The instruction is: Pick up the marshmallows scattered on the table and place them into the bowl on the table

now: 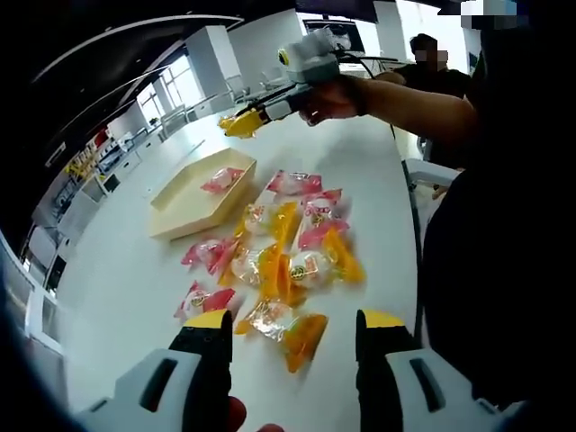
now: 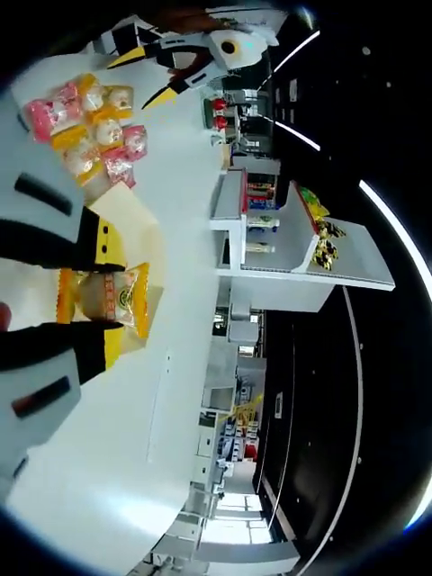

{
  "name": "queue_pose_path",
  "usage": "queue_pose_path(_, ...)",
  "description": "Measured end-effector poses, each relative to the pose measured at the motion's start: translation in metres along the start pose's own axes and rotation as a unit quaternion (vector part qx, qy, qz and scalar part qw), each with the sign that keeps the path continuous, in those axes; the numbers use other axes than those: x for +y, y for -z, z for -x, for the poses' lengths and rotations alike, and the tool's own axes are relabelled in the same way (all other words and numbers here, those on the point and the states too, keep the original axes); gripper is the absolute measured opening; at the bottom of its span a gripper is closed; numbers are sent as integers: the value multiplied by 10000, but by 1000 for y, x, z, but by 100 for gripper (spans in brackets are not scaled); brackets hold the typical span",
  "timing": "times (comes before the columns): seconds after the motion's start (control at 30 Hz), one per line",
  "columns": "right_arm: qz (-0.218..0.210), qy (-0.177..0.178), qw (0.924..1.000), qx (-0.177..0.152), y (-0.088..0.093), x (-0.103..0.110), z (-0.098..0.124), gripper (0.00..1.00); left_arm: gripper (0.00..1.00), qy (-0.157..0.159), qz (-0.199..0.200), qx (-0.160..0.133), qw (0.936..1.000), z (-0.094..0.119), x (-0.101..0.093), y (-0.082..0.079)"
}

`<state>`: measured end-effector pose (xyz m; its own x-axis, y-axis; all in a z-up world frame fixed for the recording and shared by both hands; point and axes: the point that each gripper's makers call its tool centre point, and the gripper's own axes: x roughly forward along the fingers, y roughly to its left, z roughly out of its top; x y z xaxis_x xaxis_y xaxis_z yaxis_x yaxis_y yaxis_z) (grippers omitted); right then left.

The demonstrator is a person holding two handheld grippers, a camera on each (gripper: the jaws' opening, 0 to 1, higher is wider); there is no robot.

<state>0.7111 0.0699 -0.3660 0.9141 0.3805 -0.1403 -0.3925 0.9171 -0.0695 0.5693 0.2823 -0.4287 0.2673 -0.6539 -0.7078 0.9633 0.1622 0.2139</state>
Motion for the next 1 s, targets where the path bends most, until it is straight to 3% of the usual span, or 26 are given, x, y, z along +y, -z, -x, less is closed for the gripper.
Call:
queue_pose_path(0.6,-106,287,9995,-97,-2,-23,-11,22,54,74,-102,82,9999,-4,0,-5)
queue_pose_path(1.0,-83,293,9995,-118,-2,-21,-22,22,54,88,-64,63,9999,-3,-1,-6)
